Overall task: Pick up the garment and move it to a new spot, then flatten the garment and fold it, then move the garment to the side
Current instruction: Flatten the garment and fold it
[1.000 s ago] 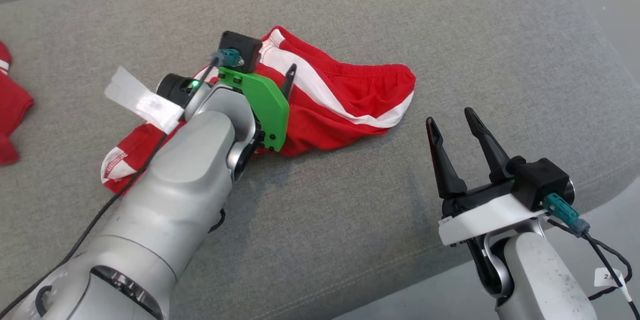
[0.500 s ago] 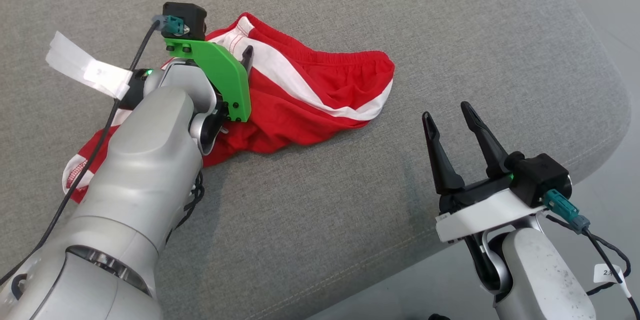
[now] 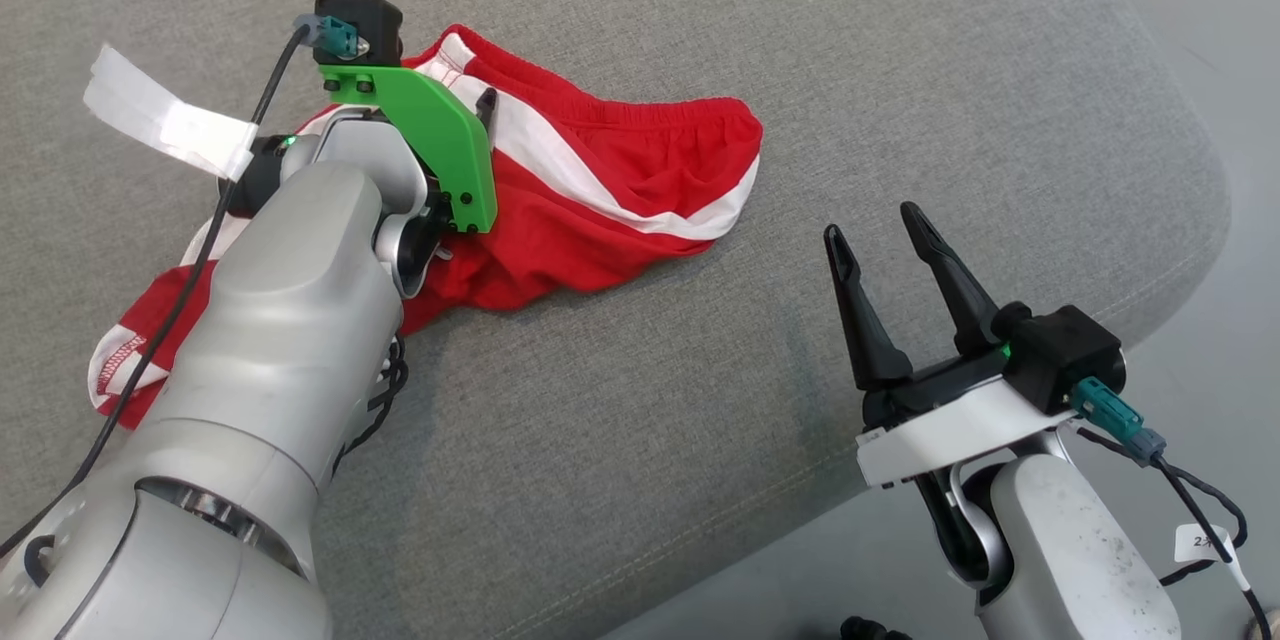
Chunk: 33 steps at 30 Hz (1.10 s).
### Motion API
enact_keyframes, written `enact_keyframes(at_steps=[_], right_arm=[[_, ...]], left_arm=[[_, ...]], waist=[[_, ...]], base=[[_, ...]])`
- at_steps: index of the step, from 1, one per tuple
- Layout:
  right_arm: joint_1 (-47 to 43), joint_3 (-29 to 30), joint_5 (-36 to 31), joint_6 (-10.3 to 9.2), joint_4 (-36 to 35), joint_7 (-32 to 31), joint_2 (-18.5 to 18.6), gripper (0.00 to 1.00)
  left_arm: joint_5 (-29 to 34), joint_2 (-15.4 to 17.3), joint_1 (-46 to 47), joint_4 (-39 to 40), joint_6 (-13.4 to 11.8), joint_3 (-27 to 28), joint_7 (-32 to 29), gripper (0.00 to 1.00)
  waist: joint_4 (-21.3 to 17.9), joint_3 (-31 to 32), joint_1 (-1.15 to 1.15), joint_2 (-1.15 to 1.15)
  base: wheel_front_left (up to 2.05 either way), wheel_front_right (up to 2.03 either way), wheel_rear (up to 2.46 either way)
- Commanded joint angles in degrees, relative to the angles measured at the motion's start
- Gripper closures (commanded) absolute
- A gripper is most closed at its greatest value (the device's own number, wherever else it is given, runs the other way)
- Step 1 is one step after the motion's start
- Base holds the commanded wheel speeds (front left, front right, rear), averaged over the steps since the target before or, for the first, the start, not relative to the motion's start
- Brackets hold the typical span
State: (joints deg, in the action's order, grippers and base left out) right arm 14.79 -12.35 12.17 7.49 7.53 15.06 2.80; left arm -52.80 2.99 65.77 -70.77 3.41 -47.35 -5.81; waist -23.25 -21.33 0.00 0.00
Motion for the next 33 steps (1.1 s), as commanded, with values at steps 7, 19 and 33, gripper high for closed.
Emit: enact_keyframes(at_steps=[7,19,33], right_arm=[[0.58,0.56,0.29,0.00,-0.13,0.21,0.17,0.00],[-0.26,3.12,-1.49,0.00,0.42,0.21,0.18,0.00],[-3.20,5.84,-4.86,0.00,1.94,0.21,0.20,0.00]], left_arm=[[0.98,-0.01,1.43,-0.34,0.66,-1.58,0.33,1.00],[1.06,-0.01,3.11,5.62,2.39,-2.93,7.39,1.00],[2.36,5.59,-6.35,21.90,-0.69,-4.09,15.57,1.00]], waist=[[-0.31,-0.58,0.00,0.00],[5.60,2.38,0.00,0.00],[16.23,9.27,0.00,0.00]], base=[[0.00,0.00,0.00],[0.00,0.00,0.00],[0.00,0.00,0.00]])
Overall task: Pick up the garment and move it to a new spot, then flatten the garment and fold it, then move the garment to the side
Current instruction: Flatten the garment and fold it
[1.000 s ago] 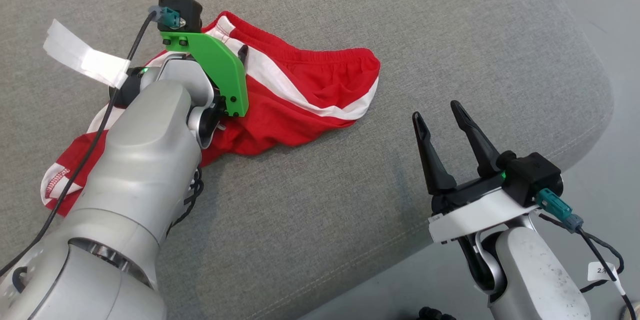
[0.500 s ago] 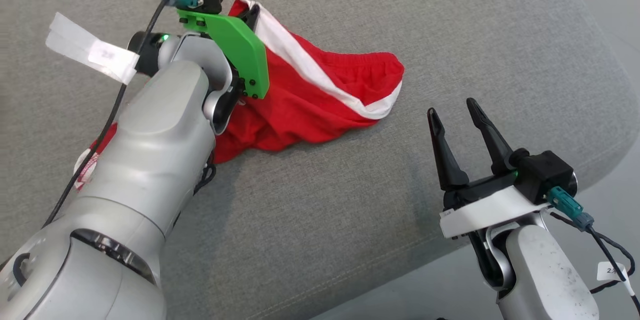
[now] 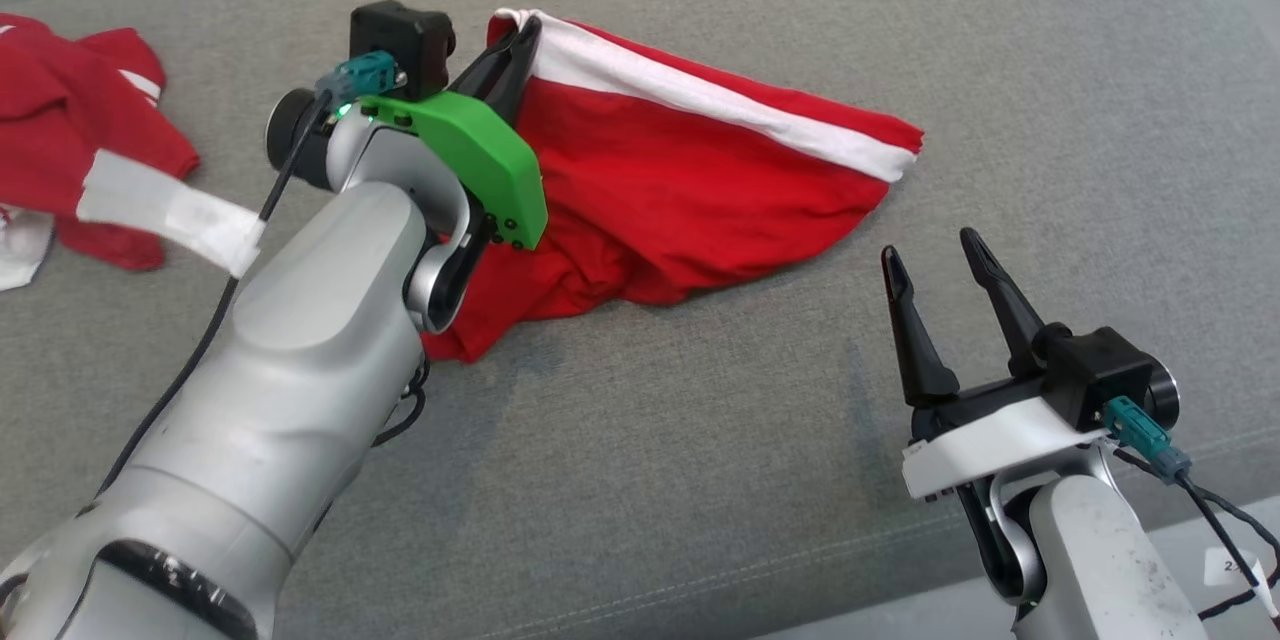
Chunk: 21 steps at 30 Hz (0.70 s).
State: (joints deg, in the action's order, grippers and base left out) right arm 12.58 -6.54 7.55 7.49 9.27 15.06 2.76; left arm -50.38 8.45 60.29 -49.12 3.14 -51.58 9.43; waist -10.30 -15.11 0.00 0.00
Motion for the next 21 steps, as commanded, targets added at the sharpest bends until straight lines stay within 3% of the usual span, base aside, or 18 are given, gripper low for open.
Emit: enact_keyframes(at_steps=[1,13,17,21], right_arm=[[-1.12,0.21,-0.28,0.00,0.33,0.21,0.22,0.00],[-3.20,1.04,-1.40,0.00,1.09,0.21,0.22,0.00],[-3.17,0.94,-1.79,0.00,1.38,0.21,0.22,0.00],[-3.22,0.72,-1.90,0.00,1.74,0.21,0.23,0.00]], left_arm=[[-0.50,1.10,-2.27,2.55,-1.45,0.47,0.22,1.00],[-3.99,16.27,-25.49,36.49,-19.41,2.76,-4.44,1.00],[-5.35,18.84,-31.85,42.97,-23.16,3.42,-4.15,1.00],[-5.51,18.94,-34.84,44.47,-24.53,3.07,-3.25,1.00]], waist=[[3.83,3.49,0.00,0.00],[8.18,5.92,0.00,0.00],[8.72,6.05,0.00,0.00],[8.82,6.22,0.00,0.00]], base=[[0.00,0.00,0.00],[0.00,0.00,0.00],[0.00,0.00,0.00],[0.00,0.00,0.00]])
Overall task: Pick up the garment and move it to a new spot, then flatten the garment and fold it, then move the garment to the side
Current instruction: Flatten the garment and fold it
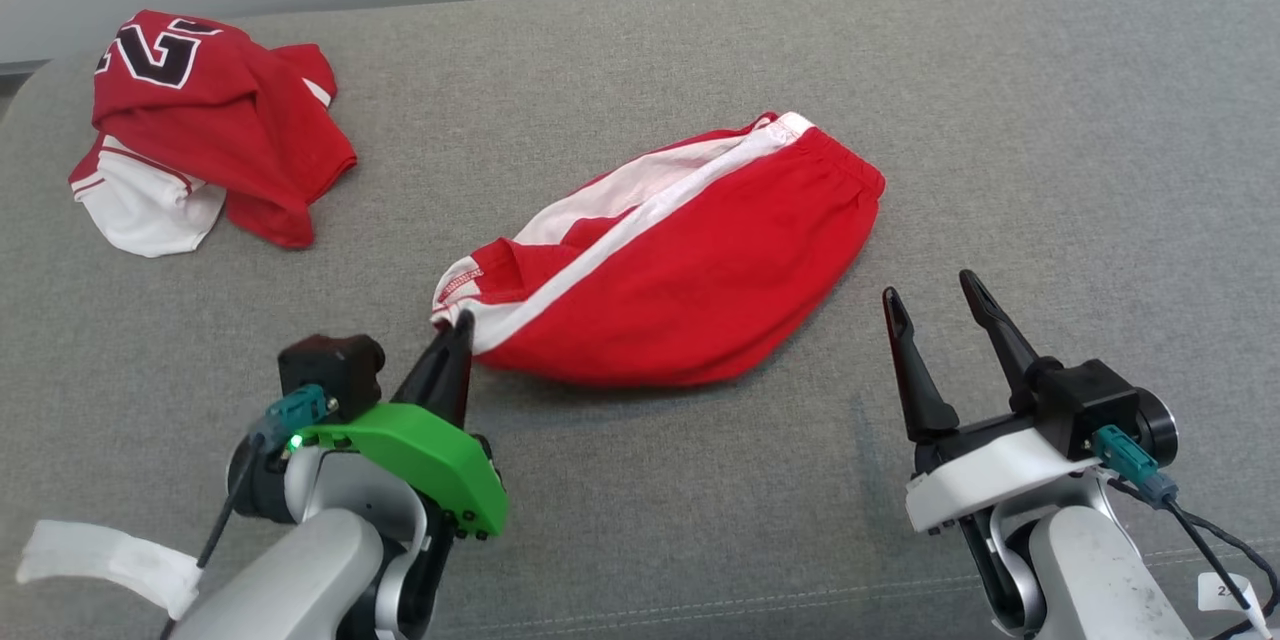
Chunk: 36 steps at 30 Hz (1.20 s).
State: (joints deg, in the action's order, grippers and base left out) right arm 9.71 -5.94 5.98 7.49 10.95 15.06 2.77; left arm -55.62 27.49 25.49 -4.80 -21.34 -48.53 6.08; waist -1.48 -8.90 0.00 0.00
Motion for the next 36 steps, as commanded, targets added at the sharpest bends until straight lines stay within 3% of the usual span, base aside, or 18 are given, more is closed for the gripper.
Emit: enact_keyframes(at_steps=[1,6,16,19,20,21,28,36], right_arm=[[-0.35,0.02,-0.37,0.00,0.21,0.21,0.21,0.00],[-0.28,-0.38,-0.55,0.00,0.73,0.21,0.21,0.00],[0.11,-0.37,-0.81,0.00,1.12,0.21,0.20,0.00],[0.12,0.06,-0.84,0.00,1.10,0.21,0.21,0.00],[0.09,0.15,-0.88,0.00,1.11,0.21,0.20,0.00],[0.07,0.20,-0.82,0.00,1.14,0.21,0.20,0.00],[0.01,0.74,-0.47,0.00,1.44,0.21,0.21,0.00],[0.36,1.95,-0.59,0.00,1.69,0.21,0.20,0.00]], left_arm=[[-0.61,-0.47,-0.88,0.01,-0.25,-0.20,0.19,1.00],[-2.26,-2.91,-3.28,-3.63,0.75,-0.56,1.19,1.00],[-5.16,-7.33,-2.90,-19.45,3.33,1.66,4.74,1.00],[-5.06,-8.04,-2.37,-21.79,3.63,2.18,5.80,0.50],[-4.72,-8.05,-2.19,-22.44,3.56,2.35,6.17,0.09],[-4.50,-8.13,-2.05,-22.88,3.44,2.55,6.49,0.00],[-2.24,-7.66,-3.39,-20.55,2.99,3.05,8.26,0.00],[3.53,-3.59,-8.89,-11.60,-0.86,5.57,9.19,0.00]], waist=[[-0.02,0.07,0.00,0.00],[-0.50,0.28,0.00,0.00],[-2.22,-0.13,0.00,0.00],[-2.26,-0.42,0.00,0.00],[-2.24,-0.48,0.00,0.00],[-2.22,-0.54,0.00,0.00],[-1.77,-0.76,0.00,0.00],[-0.74,-0.79,0.00,0.00]], base=[[0.00,0.00,0.00],[0.00,0.00,0.00],[0.00,0.00,0.00],[0.00,0.00,0.00],[0.00,0.00,0.00],[0.00,0.00,0.00],[0.00,0.00,0.00],[0.00,0.00,0.00]])
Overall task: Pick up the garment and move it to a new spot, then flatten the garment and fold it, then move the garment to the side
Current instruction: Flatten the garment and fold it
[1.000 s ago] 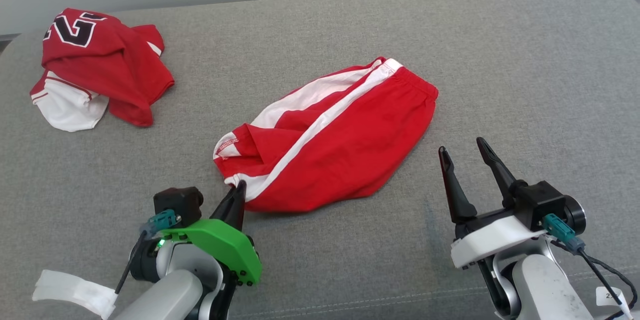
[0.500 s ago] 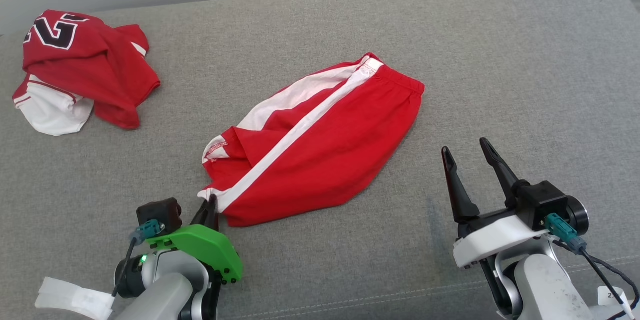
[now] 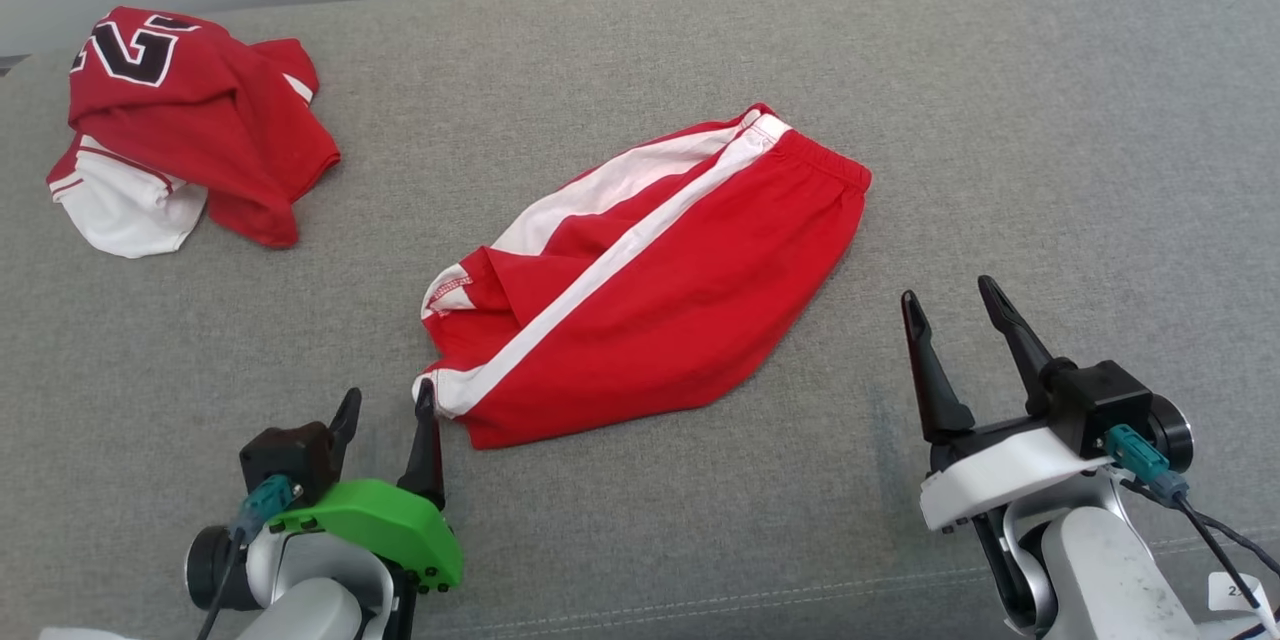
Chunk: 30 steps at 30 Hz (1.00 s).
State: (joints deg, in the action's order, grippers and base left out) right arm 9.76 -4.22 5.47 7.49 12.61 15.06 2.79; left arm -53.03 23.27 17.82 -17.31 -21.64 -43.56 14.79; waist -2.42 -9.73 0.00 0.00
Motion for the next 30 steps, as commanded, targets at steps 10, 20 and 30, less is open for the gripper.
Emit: enact_keyframes(at_steps=[10,20,30], right_arm=[[1.67,1.26,-0.89,0.00,-0.29,0.21,0.20,0.00],[2.57,1.77,-1.51,0.00,-0.98,0.21,0.18,0.00],[0.20,0.03,-0.15,0.00,-0.53,0.21,0.21,0.00]], left_arm=[[8.84,-0.21,-8.85,10.45,-0.25,8.80,0.39,0.00],[15.58,-3.87,-18.68,14.34,3.56,19.72,0.34,0.00],[22.37,-9.09,-26.39,14.40,9.34,29.42,0.34,0.00]], waist=[[0.65,0.81,0.00,0.00],[-0.63,3.95,0.00,0.00],[-1.68,8.55,0.00,0.00]], base=[[0.00,0.00,0.00],[0.00,0.00,0.00],[0.00,0.00,0.00]])
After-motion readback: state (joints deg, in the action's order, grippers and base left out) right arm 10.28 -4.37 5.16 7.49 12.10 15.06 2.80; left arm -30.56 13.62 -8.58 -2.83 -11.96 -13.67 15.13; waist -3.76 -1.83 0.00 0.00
